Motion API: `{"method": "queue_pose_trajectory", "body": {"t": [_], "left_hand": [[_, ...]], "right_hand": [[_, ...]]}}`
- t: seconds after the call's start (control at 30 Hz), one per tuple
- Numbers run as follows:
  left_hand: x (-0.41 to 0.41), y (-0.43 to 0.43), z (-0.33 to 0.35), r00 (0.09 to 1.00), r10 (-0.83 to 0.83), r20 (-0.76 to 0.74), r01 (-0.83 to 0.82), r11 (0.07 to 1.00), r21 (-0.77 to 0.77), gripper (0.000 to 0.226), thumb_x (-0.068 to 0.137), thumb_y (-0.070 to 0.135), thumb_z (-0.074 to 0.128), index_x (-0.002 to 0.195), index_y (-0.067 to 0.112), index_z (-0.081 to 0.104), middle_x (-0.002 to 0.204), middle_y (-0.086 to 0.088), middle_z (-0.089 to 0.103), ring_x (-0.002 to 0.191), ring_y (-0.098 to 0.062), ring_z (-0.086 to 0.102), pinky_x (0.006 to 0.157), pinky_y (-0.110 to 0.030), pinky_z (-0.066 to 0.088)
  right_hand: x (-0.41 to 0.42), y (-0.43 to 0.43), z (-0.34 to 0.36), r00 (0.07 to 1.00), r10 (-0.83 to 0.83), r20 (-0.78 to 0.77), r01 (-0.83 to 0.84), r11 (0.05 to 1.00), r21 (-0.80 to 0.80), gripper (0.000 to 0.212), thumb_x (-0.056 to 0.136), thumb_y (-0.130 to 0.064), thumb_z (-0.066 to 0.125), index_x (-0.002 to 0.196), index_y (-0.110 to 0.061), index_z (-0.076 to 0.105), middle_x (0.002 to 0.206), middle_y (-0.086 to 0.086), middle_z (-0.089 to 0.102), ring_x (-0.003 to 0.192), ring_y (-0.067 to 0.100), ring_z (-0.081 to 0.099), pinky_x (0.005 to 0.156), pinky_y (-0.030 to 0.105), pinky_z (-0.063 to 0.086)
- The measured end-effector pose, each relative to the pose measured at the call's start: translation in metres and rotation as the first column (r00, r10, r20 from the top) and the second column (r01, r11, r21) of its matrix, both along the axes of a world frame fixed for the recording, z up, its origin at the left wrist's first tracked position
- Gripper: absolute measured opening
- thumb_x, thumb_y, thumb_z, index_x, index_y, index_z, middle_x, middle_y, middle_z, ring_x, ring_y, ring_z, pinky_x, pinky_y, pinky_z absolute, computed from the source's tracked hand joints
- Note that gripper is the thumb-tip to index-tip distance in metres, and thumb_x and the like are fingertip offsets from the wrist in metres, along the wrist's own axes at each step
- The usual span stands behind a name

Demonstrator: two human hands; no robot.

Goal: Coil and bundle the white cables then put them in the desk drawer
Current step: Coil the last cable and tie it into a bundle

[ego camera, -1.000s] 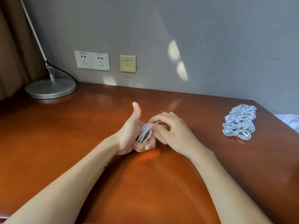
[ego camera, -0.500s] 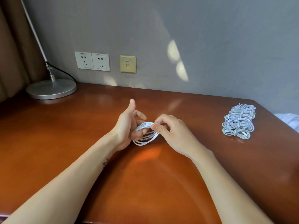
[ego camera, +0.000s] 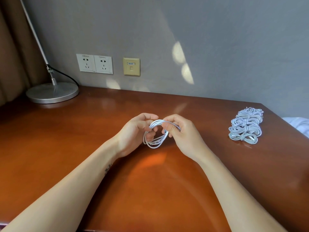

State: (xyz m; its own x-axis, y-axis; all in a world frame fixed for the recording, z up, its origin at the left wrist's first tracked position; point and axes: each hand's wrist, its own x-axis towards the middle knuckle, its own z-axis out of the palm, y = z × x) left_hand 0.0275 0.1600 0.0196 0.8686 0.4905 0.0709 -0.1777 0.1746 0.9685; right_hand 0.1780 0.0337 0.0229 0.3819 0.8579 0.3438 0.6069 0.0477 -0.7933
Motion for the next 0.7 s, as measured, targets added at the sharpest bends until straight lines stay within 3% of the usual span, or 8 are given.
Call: {"method": "queue_pose_trajectory", "body": {"t": [0.13, 0.23, 0.33, 0.43, 0.57, 0.7], "left_hand": [[0.002, -0.003, -0.003, 0.997, 0.071, -0.005, -0.071, 0.996, 0.051, 0.053, 0.081, -0.003, 0.055, 0.134, 0.004, 0.047, 0.091, -0.010, 0.063, 0.068, -0.017, 0.050, 0.071, -0.034, 0.041], [0.004, -0.004, -0.007, 0.991, 0.130, -0.030, -0.125, 0.982, 0.140, 0.039, 0.098, -0.007, 0.049, 0.135, 0.008, 0.051, 0.097, -0.011, 0.065, 0.075, -0.017, 0.054, 0.078, -0.036, 0.044], [0.005, -0.005, -0.010, 0.983, 0.179, -0.050, -0.160, 0.952, 0.260, 0.027, 0.107, 0.002, 0.048, 0.131, 0.011, 0.058, 0.094, -0.005, 0.067, 0.082, -0.016, 0.058, 0.083, -0.033, 0.050], [0.006, -0.007, -0.011, 0.967, 0.251, -0.052, -0.202, 0.871, 0.448, 0.023, 0.107, 0.009, 0.050, 0.126, 0.015, 0.062, 0.094, 0.002, 0.069, 0.086, -0.010, 0.064, 0.084, -0.025, 0.053], [0.005, -0.007, -0.014, 0.934, 0.358, -0.002, -0.260, 0.681, 0.685, 0.027, 0.101, 0.015, 0.062, 0.126, 0.024, 0.061, 0.107, 0.012, 0.068, 0.101, -0.007, 0.065, 0.086, -0.018, 0.053], [0.005, -0.011, -0.014, 0.930, 0.363, -0.058, -0.213, 0.661, 0.720, 0.030, 0.099, 0.020, 0.066, 0.127, 0.029, 0.060, 0.104, 0.017, 0.067, 0.093, 0.001, 0.065, 0.079, -0.011, 0.050]], "right_hand": [[-0.001, 0.002, -0.002, 0.999, -0.041, -0.027, 0.041, 0.999, 0.016, 0.014, 0.107, -0.030, 0.054, 0.110, -0.023, 0.066, 0.088, -0.009, 0.070, 0.081, -0.005, 0.063, 0.071, 0.007, 0.045], [-0.001, 0.005, -0.005, 0.996, -0.069, -0.053, 0.072, 0.996, 0.043, 0.014, 0.108, -0.030, 0.052, 0.110, -0.024, 0.064, 0.089, -0.009, 0.070, 0.087, -0.001, 0.066, 0.075, 0.006, 0.045], [0.001, 0.006, -0.006, 0.992, -0.089, -0.093, 0.096, 0.992, 0.077, 0.015, 0.109, -0.029, 0.050, 0.109, -0.023, 0.063, 0.086, -0.009, 0.068, 0.077, -0.001, 0.063, 0.070, 0.011, 0.045], [0.002, 0.009, -0.009, 0.984, -0.090, -0.151, 0.103, 0.992, 0.079, 0.018, 0.109, -0.031, 0.049, 0.109, -0.020, 0.063, 0.084, -0.009, 0.066, 0.067, -0.001, 0.057, 0.066, 0.017, 0.042], [0.002, 0.011, -0.011, 0.974, -0.116, -0.196, 0.134, 0.988, 0.083, 0.018, 0.109, -0.031, 0.049, 0.109, -0.021, 0.064, 0.082, -0.009, 0.065, 0.065, -0.001, 0.055, 0.067, 0.020, 0.042], [0.004, 0.012, -0.012, 0.964, -0.159, -0.211, 0.182, 0.979, 0.095, 0.019, 0.109, -0.034, 0.049, 0.108, -0.023, 0.065, 0.083, -0.010, 0.064, 0.070, 0.001, 0.057, 0.069, 0.023, 0.045]]}}
